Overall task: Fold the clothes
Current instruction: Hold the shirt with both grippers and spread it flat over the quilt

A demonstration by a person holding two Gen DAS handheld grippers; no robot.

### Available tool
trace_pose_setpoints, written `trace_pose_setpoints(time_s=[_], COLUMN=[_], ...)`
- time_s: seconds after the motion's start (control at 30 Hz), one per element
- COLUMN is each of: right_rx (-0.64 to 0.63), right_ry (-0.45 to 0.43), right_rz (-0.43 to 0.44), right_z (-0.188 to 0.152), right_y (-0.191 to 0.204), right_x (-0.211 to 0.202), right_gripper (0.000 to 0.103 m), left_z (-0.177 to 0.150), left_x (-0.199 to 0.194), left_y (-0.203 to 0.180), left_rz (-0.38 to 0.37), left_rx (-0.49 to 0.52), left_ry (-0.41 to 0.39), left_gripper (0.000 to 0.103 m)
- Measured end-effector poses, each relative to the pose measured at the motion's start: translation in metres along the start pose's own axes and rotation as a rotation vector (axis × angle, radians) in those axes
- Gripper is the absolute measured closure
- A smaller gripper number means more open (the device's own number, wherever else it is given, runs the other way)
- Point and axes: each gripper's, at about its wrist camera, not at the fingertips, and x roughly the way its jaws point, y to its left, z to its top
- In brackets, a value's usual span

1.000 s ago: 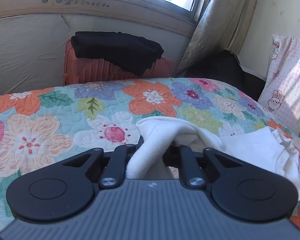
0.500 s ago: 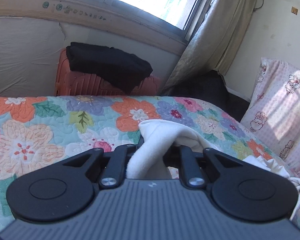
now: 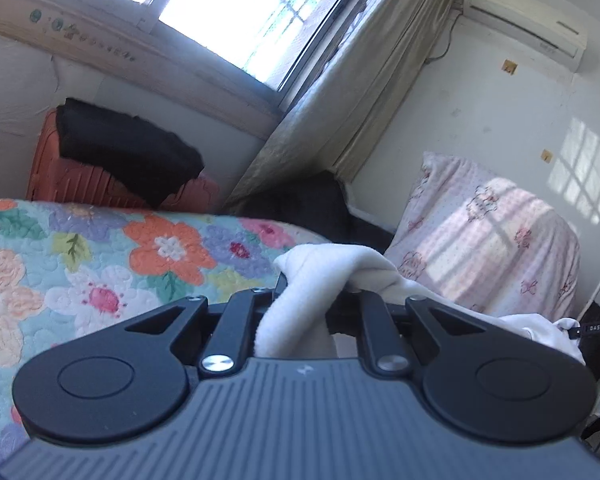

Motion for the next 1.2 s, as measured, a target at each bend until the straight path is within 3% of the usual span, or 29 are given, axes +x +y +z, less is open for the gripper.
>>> trace_pose_setpoints(time_s=[0.07,0.1,0.2,0.3,0.4,0.53,0.63,0.73,0.93,0.97,1.0,1.03,1.07,1.2], right_rx=[-0.020,-0.027,0.060,0.152,0.151,-0.006,-0.096,-0.146,-0.149,-0.137,-0.127,-0.116,-0.097,-0.068], right_ry=[0.037,0.047,0.083,0.100,0.127,0.171,0.160,0.156,0.133,0.115,0.098,0.080,0.065,-0.019], right_rz=[-0.037,-0.052,-0.026,0.138,0.269,0.410,0.469,0.463,0.265,0.242,0.221,0.200,0.191,0.140], right_z=[-0.023,-0.035,-0.077,-0.123,-0.167,-0.212,-0.230,-0.238,-0.242,-0.238,-0.234,-0.229,-0.223,-0.199], right_y=[0.011,0.016,0.027,0.041,0.069,0.124,0.156,0.177,0.190,0.186,0.182,0.178,0.172,0.147], right_x=[0.013,0.017,0.013,-0.010,-0.036,-0.065,-0.081,-0.079,-0.035,-0.030,-0.026,-0.022,-0.024,-0.056], right_gripper=[0.049,0.049,0.048,0.048,0.047,0.046,0.034,0.019,0.018,0.023,0.045,0.059,0.089,0.094], left_z=[-0.008,-0.013,-0.021,-0.020,-0.020,-0.020,-0.020,-0.022,-0.025,-0.025,-0.025,-0.025,-0.025,-0.025], left_x=[0.016,0.024,0.030,0.026,0.027,0.028,0.028,0.028,0.028,0.027,0.026,0.026,0.025,0.020], left_y=[0.009,0.014,0.013,0.008,0.008,0.011,0.012,0.010,0.006,0.005,0.005,0.004,0.004,-0.008], left_rz=[0.055,0.080,0.125,0.114,0.106,0.104,0.105,0.109,0.100,0.096,0.086,0.076,0.065,0.015], left_rx=[-0.021,-0.033,0.014,0.046,0.034,0.008,0.002,0.011,0.028,0.028,0.021,0.012,0.004,0.046], left_ry=[0.088,0.138,0.171,0.141,0.134,0.139,0.142,0.138,0.142,0.146,0.153,0.160,0.168,0.184], left_gripper=[0.091,0.091,0.091,0.091,0.091,0.091,0.091,0.091,0.091,0.091,0.091,0.091,0.091,0.091])
